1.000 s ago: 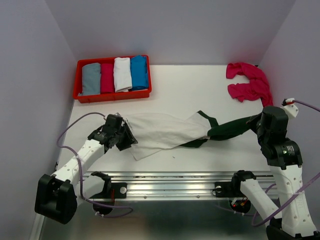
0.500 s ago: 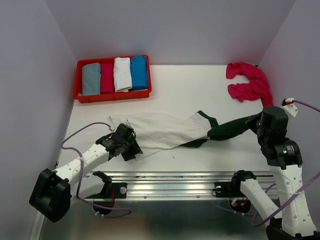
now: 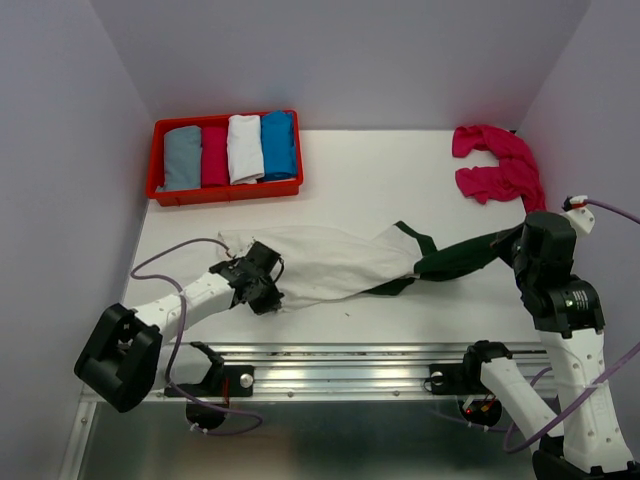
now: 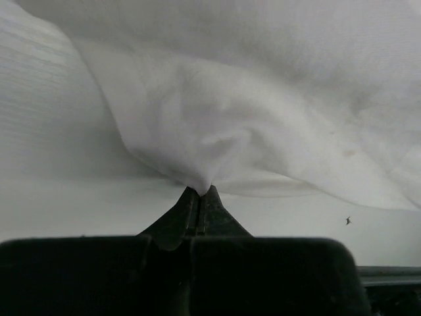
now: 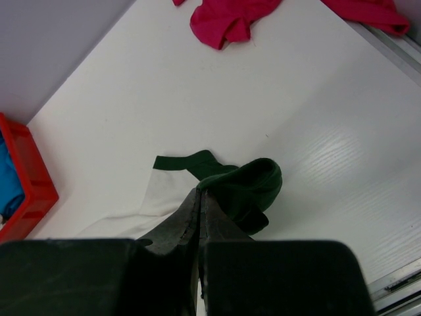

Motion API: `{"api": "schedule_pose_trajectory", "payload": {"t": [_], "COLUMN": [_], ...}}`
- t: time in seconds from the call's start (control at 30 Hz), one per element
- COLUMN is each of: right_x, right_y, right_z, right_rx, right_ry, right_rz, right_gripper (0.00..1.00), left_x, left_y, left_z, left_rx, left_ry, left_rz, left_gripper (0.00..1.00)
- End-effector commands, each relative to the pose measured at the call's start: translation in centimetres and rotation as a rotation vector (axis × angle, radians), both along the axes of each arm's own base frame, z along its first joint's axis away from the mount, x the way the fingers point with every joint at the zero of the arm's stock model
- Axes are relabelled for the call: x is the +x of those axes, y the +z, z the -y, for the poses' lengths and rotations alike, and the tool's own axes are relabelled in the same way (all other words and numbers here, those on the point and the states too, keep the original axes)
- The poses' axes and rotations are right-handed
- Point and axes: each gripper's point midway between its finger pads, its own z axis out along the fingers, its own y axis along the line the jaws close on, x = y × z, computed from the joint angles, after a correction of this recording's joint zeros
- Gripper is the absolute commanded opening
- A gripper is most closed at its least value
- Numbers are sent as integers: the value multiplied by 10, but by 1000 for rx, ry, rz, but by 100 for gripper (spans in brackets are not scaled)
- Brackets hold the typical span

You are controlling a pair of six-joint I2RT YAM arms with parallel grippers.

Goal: Roll the t-shirts
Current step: Flatten out the T-shirt at the center of the board.

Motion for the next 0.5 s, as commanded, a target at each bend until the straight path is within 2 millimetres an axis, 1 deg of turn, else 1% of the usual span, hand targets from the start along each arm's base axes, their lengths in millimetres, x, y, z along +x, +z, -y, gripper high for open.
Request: {"api": "schedule_pose_trajectory", "payload": {"t": [0.0,0.03,0.07,0.1,0.13,0.17,0.2,0.27,0.3,0.4,0.43,0.47], "right_x": [11,12,14,16,17,18,18,18,19,17,16,14], "right_y": [18,22,27,37,43,49,59,69,77,90,99,104], "right_z": [1,2,3,4,6,7,10,14,15,20,23,26], "right_rx": [-13,-24,-31,-39,-52,-59,-68,-88,-96,-115,-126,-138], "right_ry": [1,3,1,-5,-7,-12,-25,-41,-43,-67,-74,-91], "right_rz": [53,55,61,75,80,91,107,123,135,157,173,179], "right_gripper": [1,1,1,1,1,1,1,1,1,1,1,1], "left_x": [44,50,60,75,84,90,97,104,107,116,119,121], "left_y": [58,71,87,121,135,150,177,199,215,232,244,250], "left_z": [-15,-28,-35,-39,-57,-61,-69,-87,-92,-103,-106,-106], "left_rx": [123,153,163,149,154,132,131,141,155,168,171,161], "left_ry": [20,44,63,55,98,96,79,104,81,88,83,80], "left_rz": [166,175,213,298,321,353,426,467,493,513,541,556], "left_gripper": [0,0,0,0,0,0,0,0,0,0,0,0]}}
